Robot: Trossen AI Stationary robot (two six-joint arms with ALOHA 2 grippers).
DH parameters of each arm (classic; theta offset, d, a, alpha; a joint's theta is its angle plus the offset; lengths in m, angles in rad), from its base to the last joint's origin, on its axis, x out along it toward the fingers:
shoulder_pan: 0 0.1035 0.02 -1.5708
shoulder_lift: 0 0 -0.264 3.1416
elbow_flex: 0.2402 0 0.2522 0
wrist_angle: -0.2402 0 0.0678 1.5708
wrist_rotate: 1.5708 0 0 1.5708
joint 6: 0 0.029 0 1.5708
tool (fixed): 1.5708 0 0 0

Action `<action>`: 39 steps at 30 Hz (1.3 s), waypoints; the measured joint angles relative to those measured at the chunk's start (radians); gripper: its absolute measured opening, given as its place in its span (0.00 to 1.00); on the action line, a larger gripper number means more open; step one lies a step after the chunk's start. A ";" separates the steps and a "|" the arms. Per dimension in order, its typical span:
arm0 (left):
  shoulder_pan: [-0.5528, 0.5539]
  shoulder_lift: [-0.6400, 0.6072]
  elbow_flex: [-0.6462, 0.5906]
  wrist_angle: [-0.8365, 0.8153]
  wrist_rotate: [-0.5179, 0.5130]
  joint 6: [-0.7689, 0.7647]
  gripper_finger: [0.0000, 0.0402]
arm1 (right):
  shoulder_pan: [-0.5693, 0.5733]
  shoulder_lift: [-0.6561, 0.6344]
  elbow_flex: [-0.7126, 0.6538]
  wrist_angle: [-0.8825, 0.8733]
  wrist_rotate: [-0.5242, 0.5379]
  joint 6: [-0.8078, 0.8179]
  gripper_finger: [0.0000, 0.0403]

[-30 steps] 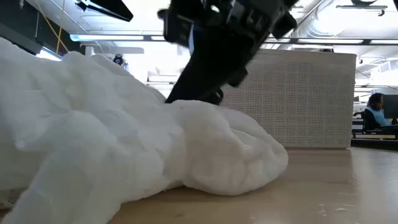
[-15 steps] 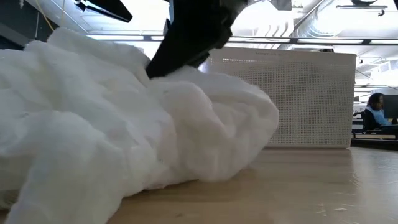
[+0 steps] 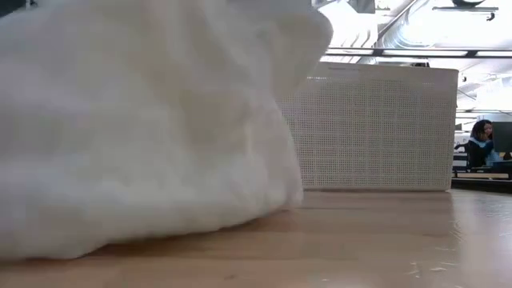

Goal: Sort clothes
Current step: Put the white shirt into the white bin

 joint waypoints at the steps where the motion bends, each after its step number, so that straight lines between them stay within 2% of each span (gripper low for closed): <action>1: 0.000 0.000 0.000 -0.003 0.003 0.000 0.12 | 0.005 -0.002 0.042 -0.046 0.049 0.000 0.00; 7: 0.000 0.000 0.000 -0.008 0.005 0.000 0.12 | 0.030 -0.015 0.249 -0.223 0.190 0.010 0.00; 9: 0.000 0.000 0.000 -0.014 0.005 -0.002 0.12 | 0.056 -0.015 0.295 -0.294 0.377 0.032 0.00; 12: -0.002 0.000 0.000 -0.038 0.001 -0.026 0.12 | 0.101 -0.108 0.248 -0.224 0.806 -0.020 0.00; 14: -0.002 0.000 0.000 -0.043 -0.009 -0.033 0.12 | 0.107 -0.181 0.248 -0.073 1.051 -0.151 0.00; 15: -0.002 0.000 0.000 -0.043 -0.015 -0.034 0.12 | 0.100 -0.218 0.250 0.032 1.123 -0.249 0.00; 16: -0.002 0.000 0.000 -0.042 -0.017 -0.035 0.12 | 0.085 -0.257 0.251 0.150 1.148 -0.359 0.00; 19: -0.001 0.000 0.000 -0.040 -0.021 -0.035 0.12 | 0.014 -0.366 0.251 0.460 1.049 -0.591 0.00; 22: 0.000 0.000 0.000 -0.040 -0.025 -0.043 0.12 | -0.116 -0.461 0.251 0.697 0.901 -0.716 0.00; 26: 0.000 0.000 0.000 -0.041 -0.025 -0.043 0.12 | -0.335 -0.535 0.251 1.019 0.692 -0.738 0.00; 28: 0.000 0.000 -0.001 -0.041 -0.026 -0.043 0.12 | -0.436 -0.555 0.252 1.097 0.608 -0.696 0.00; 31: 0.000 0.000 -0.001 -0.043 -0.027 -0.043 0.12 | -0.551 -0.564 0.253 1.001 0.570 -0.563 0.00; 34: 0.000 0.000 -0.001 -0.044 -0.036 -0.043 0.12 | -0.622 -0.555 0.252 0.694 0.531 -0.392 0.00; 39: 0.000 0.000 -0.001 -0.054 -0.042 -0.043 0.12 | -0.748 -0.466 0.245 0.239 0.296 -0.144 0.00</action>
